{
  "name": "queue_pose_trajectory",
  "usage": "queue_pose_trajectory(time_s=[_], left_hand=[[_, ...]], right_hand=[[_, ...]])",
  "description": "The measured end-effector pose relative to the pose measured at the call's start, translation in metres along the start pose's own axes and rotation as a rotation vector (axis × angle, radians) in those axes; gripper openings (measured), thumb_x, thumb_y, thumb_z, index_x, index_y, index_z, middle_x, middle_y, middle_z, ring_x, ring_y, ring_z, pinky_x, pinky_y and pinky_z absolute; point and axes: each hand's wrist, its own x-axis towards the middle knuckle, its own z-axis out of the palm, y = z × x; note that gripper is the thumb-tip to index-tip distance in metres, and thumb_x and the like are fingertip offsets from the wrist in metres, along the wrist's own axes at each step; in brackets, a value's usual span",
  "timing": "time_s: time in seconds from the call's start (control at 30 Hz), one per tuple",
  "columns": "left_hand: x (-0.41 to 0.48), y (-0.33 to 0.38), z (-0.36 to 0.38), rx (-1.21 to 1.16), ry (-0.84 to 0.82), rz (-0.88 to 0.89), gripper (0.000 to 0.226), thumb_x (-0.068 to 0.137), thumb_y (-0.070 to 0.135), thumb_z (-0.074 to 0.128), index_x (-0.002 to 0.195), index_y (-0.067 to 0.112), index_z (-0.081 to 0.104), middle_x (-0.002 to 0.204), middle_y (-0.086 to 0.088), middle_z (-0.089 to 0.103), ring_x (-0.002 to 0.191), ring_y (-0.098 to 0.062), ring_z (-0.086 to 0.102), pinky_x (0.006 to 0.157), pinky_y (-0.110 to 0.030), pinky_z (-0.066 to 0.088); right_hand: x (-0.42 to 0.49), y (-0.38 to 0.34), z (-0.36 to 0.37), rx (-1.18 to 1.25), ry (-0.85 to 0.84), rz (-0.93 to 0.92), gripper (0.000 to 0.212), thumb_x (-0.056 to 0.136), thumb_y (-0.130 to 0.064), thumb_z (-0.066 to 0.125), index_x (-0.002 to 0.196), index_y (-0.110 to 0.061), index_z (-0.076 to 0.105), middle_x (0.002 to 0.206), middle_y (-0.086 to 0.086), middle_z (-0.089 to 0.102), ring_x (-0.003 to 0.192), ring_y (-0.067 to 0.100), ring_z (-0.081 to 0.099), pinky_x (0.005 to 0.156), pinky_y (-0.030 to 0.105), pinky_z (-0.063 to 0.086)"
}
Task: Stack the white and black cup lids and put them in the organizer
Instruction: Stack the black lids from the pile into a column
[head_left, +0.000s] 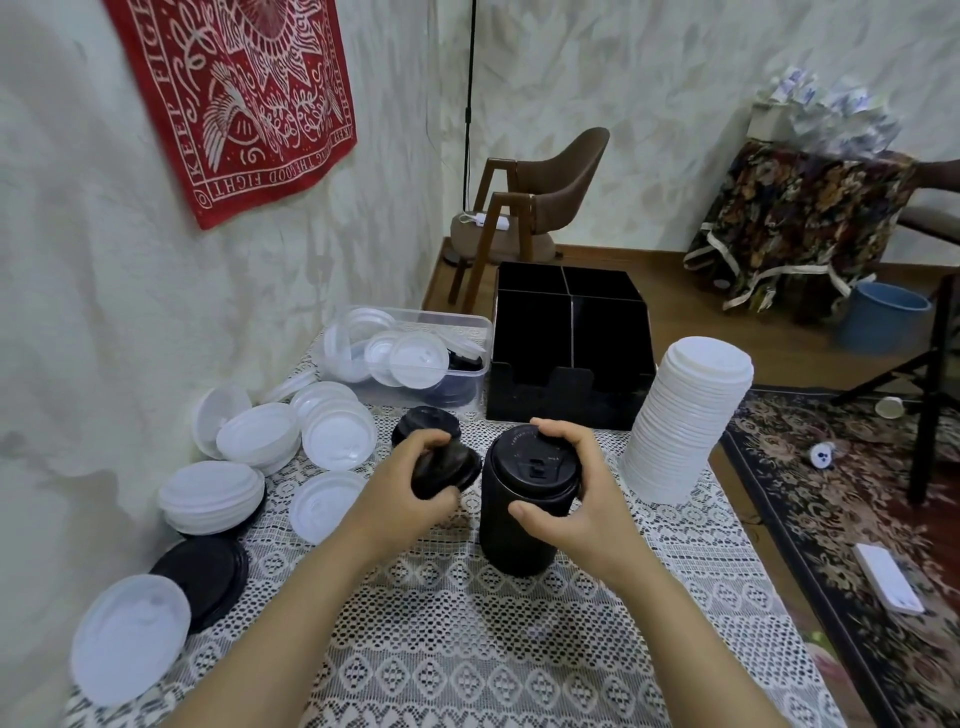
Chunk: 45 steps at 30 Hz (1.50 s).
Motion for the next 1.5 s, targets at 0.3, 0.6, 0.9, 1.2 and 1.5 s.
queue_pose_trajectory(time_s=[0.3,0.6,0.9,1.2,1.5], left_hand=[[0.005,0.063,-0.001,-0.107,0.121,0.345,0.043,0.07,0.039,0.064,0.112,0.038,0.054,0.119,0.016,0.058,0.114,-0.003,0.055,0.092,-0.018,0.046],[0.005,0.079,0.018,0.115,-0.109,0.389,0.054,0.07,0.045,0.062,0.122,0.029,0.061,0.137,0.016,0.045,0.129,0.0,0.041,0.108,-0.025,0.037],[0.007,0.073,0.024,0.219,-0.143,0.365,0.06,0.07,0.049,0.055,0.128,0.032,0.06,0.135,0.025,0.037,0.131,0.004,0.032,0.108,-0.01,0.022],[0.005,0.063,0.031,0.117,-0.184,0.333,0.049,0.076,0.05,0.054,0.125,0.047,0.052,0.139,0.034,0.031,0.135,0.006,0.026,0.106,-0.006,0.018],[0.001,0.061,0.034,0.005,-0.177,0.343,0.049,0.074,0.04,0.052,0.121,0.027,0.057,0.138,0.02,0.04,0.131,0.004,0.034,0.107,-0.011,0.024]], right_hand=[[0.001,-0.003,-0.001,-0.005,0.021,0.006,0.071,0.066,-0.018,0.082,0.125,-0.031,0.045,0.113,-0.025,0.057,0.111,0.005,0.059,0.094,0.02,0.047],[0.002,-0.001,-0.001,0.048,0.034,0.029,0.08,0.066,-0.007,0.077,0.134,-0.025,0.041,0.117,-0.013,0.062,0.112,0.01,0.062,0.089,0.021,0.049],[0.001,-0.002,-0.005,0.064,-0.012,0.062,0.093,0.066,-0.008,0.075,0.146,-0.025,0.032,0.133,-0.02,0.051,0.12,-0.005,0.053,0.094,0.012,0.043],[0.0,-0.005,-0.005,0.004,-0.039,0.051,0.094,0.062,-0.034,0.077,0.145,-0.025,0.036,0.136,-0.02,0.049,0.124,-0.007,0.048,0.096,0.011,0.041],[0.001,-0.005,0.008,-0.364,0.08,-0.163,0.075,0.075,-0.049,0.061,0.143,-0.027,0.041,0.151,-0.011,0.038,0.14,-0.002,0.032,0.109,0.014,0.031]])
